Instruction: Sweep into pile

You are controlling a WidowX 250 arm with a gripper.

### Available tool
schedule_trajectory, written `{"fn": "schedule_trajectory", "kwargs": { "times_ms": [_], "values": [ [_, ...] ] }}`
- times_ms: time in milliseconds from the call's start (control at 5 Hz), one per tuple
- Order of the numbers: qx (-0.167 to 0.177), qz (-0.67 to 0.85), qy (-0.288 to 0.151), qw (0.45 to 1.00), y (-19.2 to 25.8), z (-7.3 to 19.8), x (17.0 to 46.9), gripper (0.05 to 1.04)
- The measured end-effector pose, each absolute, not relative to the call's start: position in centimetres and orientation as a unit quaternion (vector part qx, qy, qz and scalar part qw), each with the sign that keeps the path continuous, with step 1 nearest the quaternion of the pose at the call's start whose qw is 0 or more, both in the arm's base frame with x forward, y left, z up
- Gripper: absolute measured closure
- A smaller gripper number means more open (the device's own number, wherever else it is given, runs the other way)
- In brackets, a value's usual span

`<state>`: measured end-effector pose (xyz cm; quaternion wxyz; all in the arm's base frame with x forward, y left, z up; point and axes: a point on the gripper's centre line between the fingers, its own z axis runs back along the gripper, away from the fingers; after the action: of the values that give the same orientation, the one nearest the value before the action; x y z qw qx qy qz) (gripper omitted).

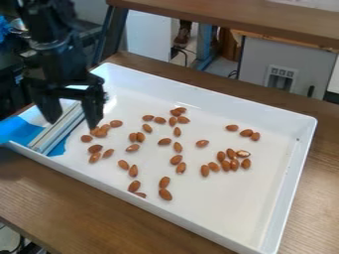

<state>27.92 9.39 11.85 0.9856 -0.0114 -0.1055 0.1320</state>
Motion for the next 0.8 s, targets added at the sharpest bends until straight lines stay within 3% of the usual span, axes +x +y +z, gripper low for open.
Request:
{"fn": "schedule_trajectory", "kwargs": {
  "times_ms": [800],
  "values": [
    [0.000, 0.130, -0.147, 0.980, 12.4, 10.8, 29.6, 0.083]
  ]
}}
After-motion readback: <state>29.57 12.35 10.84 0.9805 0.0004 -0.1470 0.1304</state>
